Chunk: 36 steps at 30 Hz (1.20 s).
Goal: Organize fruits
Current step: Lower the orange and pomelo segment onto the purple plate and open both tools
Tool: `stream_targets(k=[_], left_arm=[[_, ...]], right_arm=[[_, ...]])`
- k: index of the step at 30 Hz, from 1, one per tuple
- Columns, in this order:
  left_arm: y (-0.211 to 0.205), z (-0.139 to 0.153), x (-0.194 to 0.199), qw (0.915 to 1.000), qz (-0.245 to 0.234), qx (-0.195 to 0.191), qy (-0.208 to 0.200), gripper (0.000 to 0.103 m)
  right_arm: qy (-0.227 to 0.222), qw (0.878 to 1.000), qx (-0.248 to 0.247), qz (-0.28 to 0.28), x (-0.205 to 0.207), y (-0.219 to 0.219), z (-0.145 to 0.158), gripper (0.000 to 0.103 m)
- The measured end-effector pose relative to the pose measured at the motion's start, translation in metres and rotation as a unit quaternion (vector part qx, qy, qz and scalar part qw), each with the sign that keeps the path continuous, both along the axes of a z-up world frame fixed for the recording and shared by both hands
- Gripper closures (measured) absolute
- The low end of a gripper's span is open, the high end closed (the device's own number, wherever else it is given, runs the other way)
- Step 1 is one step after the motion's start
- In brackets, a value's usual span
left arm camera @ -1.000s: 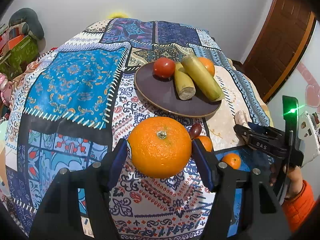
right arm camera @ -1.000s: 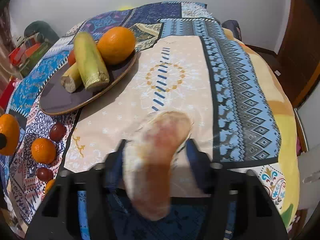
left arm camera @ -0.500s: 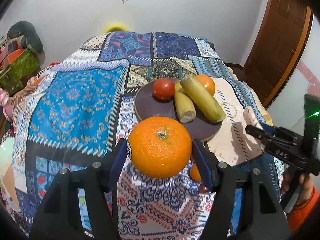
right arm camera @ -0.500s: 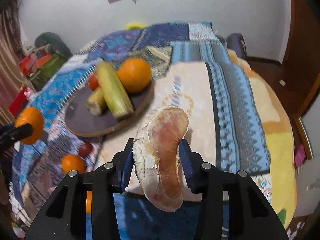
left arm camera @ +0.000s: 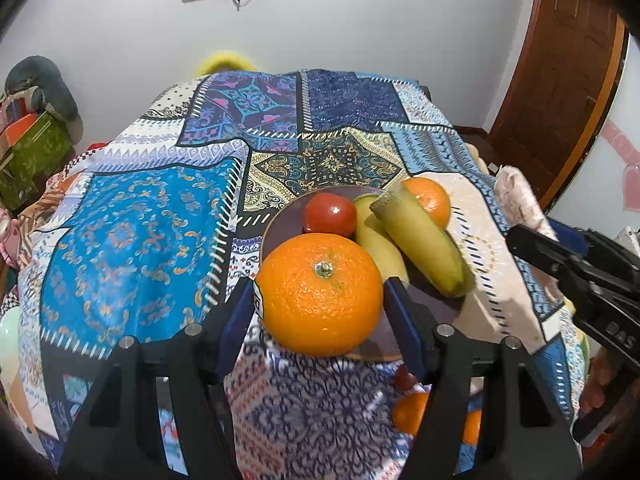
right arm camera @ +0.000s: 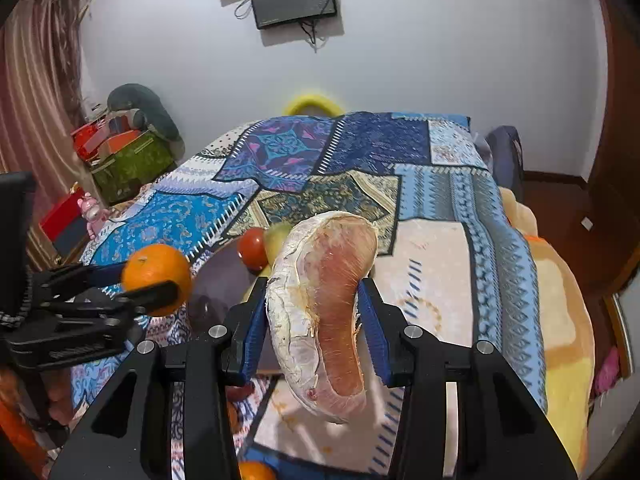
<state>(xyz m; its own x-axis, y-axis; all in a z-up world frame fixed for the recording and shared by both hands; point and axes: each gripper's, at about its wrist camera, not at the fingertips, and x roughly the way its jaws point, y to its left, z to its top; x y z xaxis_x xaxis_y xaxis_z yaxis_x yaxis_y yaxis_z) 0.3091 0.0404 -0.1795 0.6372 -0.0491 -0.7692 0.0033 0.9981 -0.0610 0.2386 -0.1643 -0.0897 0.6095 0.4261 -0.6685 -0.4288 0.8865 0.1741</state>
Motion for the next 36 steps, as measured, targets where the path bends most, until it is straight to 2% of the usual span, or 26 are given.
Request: stream_targets(k=[9,16,23,29,36], left_arm=[[0.003,-0.041,0.043,0.9990,-0.005,-0.012,0.042,0.038],[0.002,-0.043,0.054,0.9993,-0.006,-0.015,0.035,0.038],[0.024,-0.007,0.014,0.9994,0.009,-0.013,-0.032,0.037],[0.059,-0.005,-0.018,0.9988,0.037,-0.020,-0.023,0.037],[0.084,-0.018,-0.040,0.9983,0.055,-0.019,-0.007,0.037]], right_arm=[[0.000,1.000,-0.003,0.022,0.013,0.018,-0.011,0.062],[0.008,1.000,0.000,0.029,0.015,0.022,-0.017,0.062],[0.000,0.999,-0.012,0.039,0.010,0.033,-0.011,0.062],[0.000,0.998,-0.019,0.061,0.007,0.055,-0.010,0.062],[0.009,0.995,-0.042,0.092,0.006,0.090,-0.026,0.063]])
